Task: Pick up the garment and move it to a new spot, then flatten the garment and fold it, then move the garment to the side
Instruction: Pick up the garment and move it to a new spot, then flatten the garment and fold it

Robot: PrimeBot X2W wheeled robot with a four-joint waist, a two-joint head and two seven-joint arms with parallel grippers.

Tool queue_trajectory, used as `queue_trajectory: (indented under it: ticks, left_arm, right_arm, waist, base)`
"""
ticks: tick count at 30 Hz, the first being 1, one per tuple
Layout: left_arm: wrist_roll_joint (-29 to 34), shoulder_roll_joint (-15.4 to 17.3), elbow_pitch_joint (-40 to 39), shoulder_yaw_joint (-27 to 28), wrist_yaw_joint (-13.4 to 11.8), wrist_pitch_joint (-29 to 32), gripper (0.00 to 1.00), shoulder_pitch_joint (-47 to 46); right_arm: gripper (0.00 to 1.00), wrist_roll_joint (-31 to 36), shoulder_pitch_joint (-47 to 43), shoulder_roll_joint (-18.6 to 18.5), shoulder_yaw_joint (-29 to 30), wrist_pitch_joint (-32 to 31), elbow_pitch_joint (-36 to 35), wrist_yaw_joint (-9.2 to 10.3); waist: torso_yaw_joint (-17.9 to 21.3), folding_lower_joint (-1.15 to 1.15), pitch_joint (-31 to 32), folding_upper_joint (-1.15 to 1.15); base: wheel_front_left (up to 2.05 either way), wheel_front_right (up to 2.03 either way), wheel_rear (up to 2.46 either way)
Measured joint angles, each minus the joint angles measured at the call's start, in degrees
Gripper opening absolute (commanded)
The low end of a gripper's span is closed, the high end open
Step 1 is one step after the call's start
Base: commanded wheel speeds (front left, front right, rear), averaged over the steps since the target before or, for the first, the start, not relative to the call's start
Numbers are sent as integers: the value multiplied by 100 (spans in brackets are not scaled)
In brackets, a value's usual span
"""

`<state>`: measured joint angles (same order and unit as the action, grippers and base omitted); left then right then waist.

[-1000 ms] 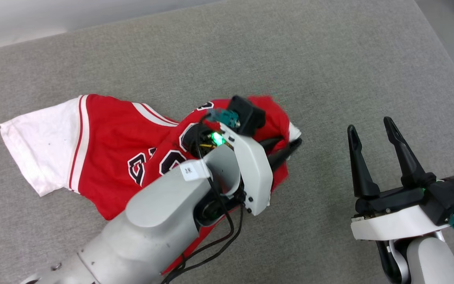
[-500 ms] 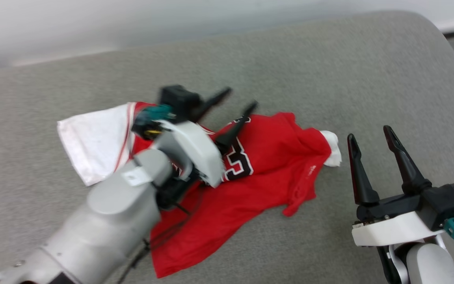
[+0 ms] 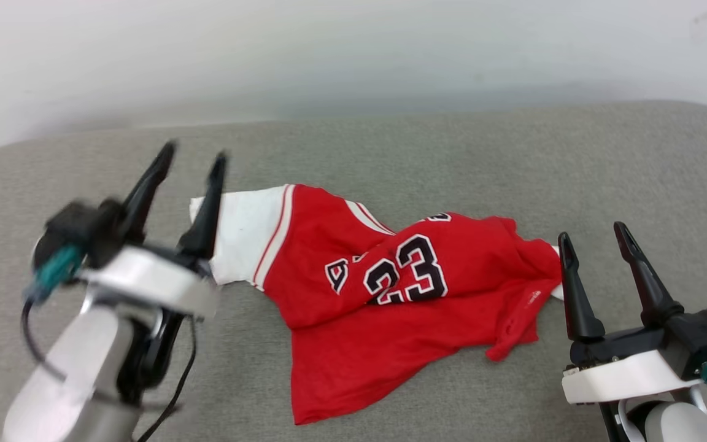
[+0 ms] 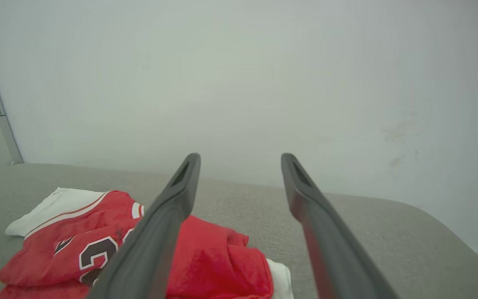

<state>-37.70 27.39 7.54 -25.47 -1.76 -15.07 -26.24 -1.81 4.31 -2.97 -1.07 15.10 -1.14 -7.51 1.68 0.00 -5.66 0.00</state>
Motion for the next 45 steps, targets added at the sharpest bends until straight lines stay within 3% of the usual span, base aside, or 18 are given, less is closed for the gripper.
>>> queue_trajectory:
  ticks: [6,12,18,24,27,33,36,40,45]
  left_arm:
    - [854,-348,-757,843,-78,-1,100,1447]
    - [1443,-1078,-1211,1379,44,-1,100,2370]
    - [1846,-1567,-1299,1764,438,-1,100,2647]
    - [2150,-1768,-1274,1935,688,-1,100,2659]
    - [2228,-1889,-1280,2017,772,-1,100,2618]
    - [2376,-2058,-1235,2019,867,-1,100,2547]
    - [2409,-2103,-1229,2014,884,-1,100,2475]
    - [2505,-2182,-1228,1946,909,-1,100,2328]
    - [2537,-2262,-1272,1857,911,-1,100,2160]
  right_arm:
    - [100,12,-116,1,9,0,-36,1]
    - [100,13,-218,1,30,0,-52,0]
    - [100,-175,-287,1,24,0,110,1]
    - [100,210,-306,-29,-214,-45,447,1]
    - [100,-147,-286,-242,-595,-898,646,0]
    - [100,-837,34,-1190,-1144,-3295,242,2]
    - [100,-1369,204,-1245,-1112,-4356,-76,0]
    - [100,-1412,416,-1481,-1006,-5589,-208,1]
    - [100,-1358,630,-1596,-968,-6412,-80,0]
  waist:
    - [-135,0,142,0]
    - [-175,0,191,0]
    - [-180,0,181,0]
    - [-208,0,57,0]
    - [-253,0,-45,0]
    - [-384,0,-287,0]
    - [-476,0,-409,0]
    - [-645,0,-567,0]
    - [-925,1,-762,0]
  base:
    - [0,0,0]
    - [0,0,0]
    - [0,0,0]
    - [0,0,0]
    - [0,0,0]
    - [0,0,0]
    - [0,0,0]
    - [0,0,0]
    - [0,0,0]
